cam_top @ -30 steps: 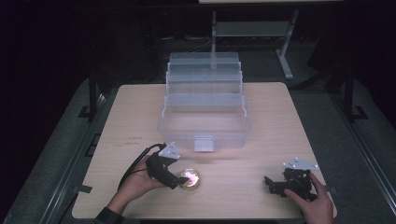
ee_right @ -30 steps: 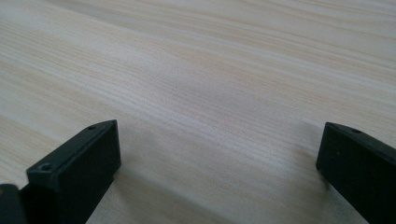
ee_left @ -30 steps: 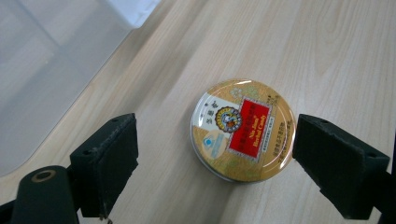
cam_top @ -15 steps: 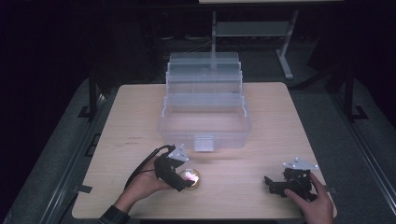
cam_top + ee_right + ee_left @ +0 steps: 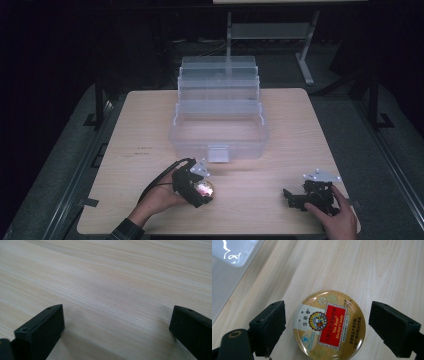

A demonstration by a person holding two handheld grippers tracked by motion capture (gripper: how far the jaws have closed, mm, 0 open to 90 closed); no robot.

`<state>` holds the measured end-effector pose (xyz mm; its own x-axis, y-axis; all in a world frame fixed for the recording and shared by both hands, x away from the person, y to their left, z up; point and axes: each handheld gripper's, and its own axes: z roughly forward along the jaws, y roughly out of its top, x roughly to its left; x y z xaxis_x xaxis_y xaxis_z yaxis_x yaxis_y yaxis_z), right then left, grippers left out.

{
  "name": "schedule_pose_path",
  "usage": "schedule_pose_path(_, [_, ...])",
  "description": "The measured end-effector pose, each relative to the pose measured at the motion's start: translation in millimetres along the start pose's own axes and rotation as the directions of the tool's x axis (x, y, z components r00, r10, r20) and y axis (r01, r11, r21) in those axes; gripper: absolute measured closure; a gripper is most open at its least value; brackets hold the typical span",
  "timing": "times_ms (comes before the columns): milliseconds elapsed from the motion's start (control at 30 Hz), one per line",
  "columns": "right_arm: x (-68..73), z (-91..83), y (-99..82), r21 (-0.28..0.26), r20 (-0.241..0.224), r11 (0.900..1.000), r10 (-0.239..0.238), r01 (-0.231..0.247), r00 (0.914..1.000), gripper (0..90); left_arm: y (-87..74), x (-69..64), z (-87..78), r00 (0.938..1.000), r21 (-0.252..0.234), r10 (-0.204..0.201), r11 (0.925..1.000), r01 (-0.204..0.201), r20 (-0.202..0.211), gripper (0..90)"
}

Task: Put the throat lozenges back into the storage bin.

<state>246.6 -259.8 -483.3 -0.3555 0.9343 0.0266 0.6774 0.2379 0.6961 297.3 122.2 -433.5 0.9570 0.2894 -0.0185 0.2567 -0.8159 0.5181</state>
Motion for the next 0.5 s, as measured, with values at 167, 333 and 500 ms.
schedule_pose_path(167, [0.0, 0.0, 0.0, 0.000, 0.000, 1.0000, 0.000, 0.000, 1.0000, 0.0, 1.4, -1.6, 4.3, 1.0000, 0.011, 0.008, 0.9999, -0.008, 0.000, 13.3])
schedule_pose_path(333, [0.1, 0.0, 0.0, 0.000, 0.000, 1.0000, 0.001, -0.001, 1.0000, 0.0, 1.9, -3.2, 9.0, 0.9998, 0.031, 0.022, 0.9993, -0.022, 0.000, 13.1])
schedule_pose_path(500, [0.0, 0.0, 0.0, 0.000, 0.000, 1.0000, 0.000, 0.000, 1.0000, 0.0, 0.7, -4.6, 14.2, 0.9996, 0.059, 0.028, 0.9979, -0.027, -0.008, 13.1])
